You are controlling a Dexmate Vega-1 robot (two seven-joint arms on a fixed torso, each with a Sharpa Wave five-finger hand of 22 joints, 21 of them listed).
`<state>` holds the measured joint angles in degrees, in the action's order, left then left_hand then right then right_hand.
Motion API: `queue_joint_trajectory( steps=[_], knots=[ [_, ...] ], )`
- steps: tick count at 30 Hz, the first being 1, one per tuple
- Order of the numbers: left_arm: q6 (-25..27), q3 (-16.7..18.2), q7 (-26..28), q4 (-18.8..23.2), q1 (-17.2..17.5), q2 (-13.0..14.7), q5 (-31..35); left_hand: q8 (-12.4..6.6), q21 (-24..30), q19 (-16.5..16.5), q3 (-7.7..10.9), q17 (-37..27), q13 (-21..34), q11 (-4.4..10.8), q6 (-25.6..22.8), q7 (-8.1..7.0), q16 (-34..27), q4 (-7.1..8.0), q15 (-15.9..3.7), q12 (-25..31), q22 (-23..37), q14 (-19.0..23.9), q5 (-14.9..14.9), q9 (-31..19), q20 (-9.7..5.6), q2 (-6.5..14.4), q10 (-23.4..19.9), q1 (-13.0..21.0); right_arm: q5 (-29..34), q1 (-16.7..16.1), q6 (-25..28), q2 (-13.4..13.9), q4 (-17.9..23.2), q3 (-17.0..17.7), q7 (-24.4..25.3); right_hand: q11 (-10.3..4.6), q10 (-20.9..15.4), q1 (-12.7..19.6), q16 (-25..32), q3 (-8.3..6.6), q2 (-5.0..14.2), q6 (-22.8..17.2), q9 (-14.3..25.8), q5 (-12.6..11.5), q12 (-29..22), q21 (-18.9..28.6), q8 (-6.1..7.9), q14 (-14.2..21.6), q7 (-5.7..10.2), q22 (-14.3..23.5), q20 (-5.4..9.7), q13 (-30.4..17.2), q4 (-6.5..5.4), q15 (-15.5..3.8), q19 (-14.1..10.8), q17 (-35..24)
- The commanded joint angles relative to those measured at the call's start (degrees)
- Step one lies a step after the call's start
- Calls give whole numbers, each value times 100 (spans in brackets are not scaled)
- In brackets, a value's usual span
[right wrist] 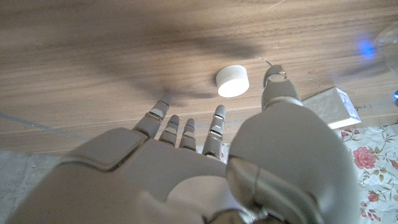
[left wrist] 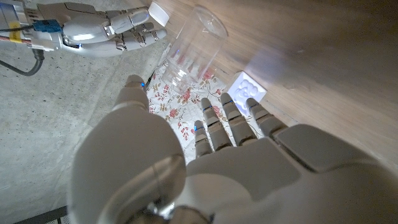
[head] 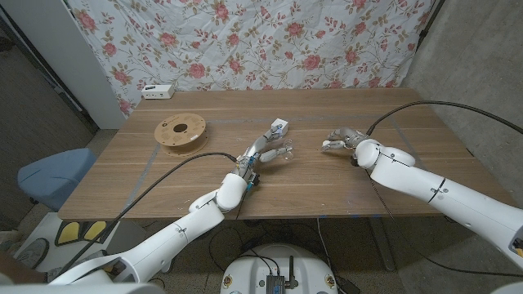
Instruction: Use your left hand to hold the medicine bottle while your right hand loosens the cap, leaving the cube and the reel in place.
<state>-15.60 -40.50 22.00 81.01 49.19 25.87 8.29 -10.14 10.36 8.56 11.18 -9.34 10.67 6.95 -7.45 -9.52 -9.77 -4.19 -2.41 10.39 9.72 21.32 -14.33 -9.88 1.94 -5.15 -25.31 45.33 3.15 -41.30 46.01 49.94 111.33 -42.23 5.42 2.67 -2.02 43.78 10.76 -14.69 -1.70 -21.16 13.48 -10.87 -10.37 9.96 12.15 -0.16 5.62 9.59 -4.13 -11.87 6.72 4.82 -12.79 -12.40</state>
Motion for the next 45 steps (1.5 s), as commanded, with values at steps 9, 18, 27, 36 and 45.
queue_joint_trajectory(
  steps=[9,18,27,36,45],
  knots=[
    [-341,153,-38,61,72,77,-86,-35,8,-93,-46,-16,-4,12,37,-59,23,40,-418,1,19,-169,-17,-13,4,105,143,-63,-314,-452,-759,264,316,582,121,38,66,-228,38,44,65,297,22,-14,-57,62,-99,-70,12,20,21,-18,-99,22,11,-30],
    [-432,278,-3,183,178,87,-175,-44,16,-107,-69,-17,-4,-8,9,-52,9,70,-380,16,18,-215,-9,-14,12,136,170,-126,-390,-572,-954,265,375,769,218,18,37,-357,66,73,94,555,-1,-1,-90,80,-176,-64,128,20,23,-15,-144,35,-2,-30],
    [-510,374,-5,226,190,89,-218,-58,24,-114,-80,-21,-3,17,-39,-62,-5,113,-363,25,20,-245,-1,-15,24,205,199,-194,-525,-816,-1356,206,375,1059,509,-101,-167,-429,117,82,142,515,-45,13,-172,116,-124,29,281,19,-27,-8,-148,-11,-88,-11],
    [-659,506,-18,230,242,69,-388,-65,36,-104,-85,-24,-3,-1,-76,-42,-16,160,-359,39,21,-262,12,-16,32,279,207,-264,-651,-987,-1659,132,361,1263,697,-109,-253,-584,133,104,226,507,-82,38,-193,124,-117,32,408,19,-37,1,-220,-27,-132,-17],
    [-892,647,-84,65,212,46,-595,-66,62,-51,-69,-23,-4,33,-112,-21,0,210,-360,42,21,-355,32,-16,-50,391,249,-329,-823,-1079,-1911,-33,271,1426,855,-73,-268,-758,143,145,282,599,-119,61,-180,126,-149,27,397,20,44,16,-299,-39,-156,-23]
  ],
)
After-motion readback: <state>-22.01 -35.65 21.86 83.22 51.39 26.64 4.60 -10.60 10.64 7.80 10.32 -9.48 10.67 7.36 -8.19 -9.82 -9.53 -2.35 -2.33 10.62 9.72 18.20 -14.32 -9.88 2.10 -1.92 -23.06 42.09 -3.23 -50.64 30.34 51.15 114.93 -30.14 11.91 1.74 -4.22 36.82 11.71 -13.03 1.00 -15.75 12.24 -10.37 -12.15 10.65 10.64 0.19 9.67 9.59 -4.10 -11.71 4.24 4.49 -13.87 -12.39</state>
